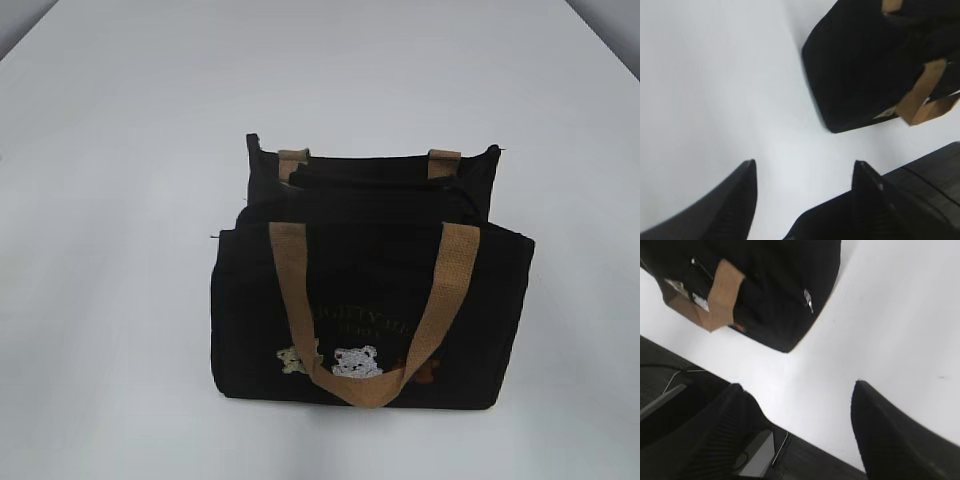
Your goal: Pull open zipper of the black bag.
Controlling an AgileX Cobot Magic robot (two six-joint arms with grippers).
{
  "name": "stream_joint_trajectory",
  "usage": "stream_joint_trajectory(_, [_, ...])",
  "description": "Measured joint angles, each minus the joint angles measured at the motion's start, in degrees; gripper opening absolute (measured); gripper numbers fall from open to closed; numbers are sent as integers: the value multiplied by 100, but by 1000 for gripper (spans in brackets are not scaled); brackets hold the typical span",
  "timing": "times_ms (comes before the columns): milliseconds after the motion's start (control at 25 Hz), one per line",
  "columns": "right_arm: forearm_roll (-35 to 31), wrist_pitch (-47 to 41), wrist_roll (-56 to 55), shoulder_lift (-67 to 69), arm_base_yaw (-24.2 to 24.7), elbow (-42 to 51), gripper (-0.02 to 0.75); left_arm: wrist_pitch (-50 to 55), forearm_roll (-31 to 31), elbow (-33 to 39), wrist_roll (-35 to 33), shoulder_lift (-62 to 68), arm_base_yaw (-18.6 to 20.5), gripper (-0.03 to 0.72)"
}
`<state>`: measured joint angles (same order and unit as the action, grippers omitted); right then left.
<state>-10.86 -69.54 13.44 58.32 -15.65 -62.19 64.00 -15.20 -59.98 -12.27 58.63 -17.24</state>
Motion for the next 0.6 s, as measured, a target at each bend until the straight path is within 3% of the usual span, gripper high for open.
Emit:
stream_joint_trajectory(120, [5,-3,-66,-757,0,850,512,82,410,747,168,-1292,0,450])
stream_joint_trajectory(360, [10,-41,-197,-2945,0,2488,512,162,567,2227,221,-3768,0,447])
stream_joint_trajectory(600, [47,-80,-201,-5204,0,3135,512,93,592,2810,238,-5618,0,446])
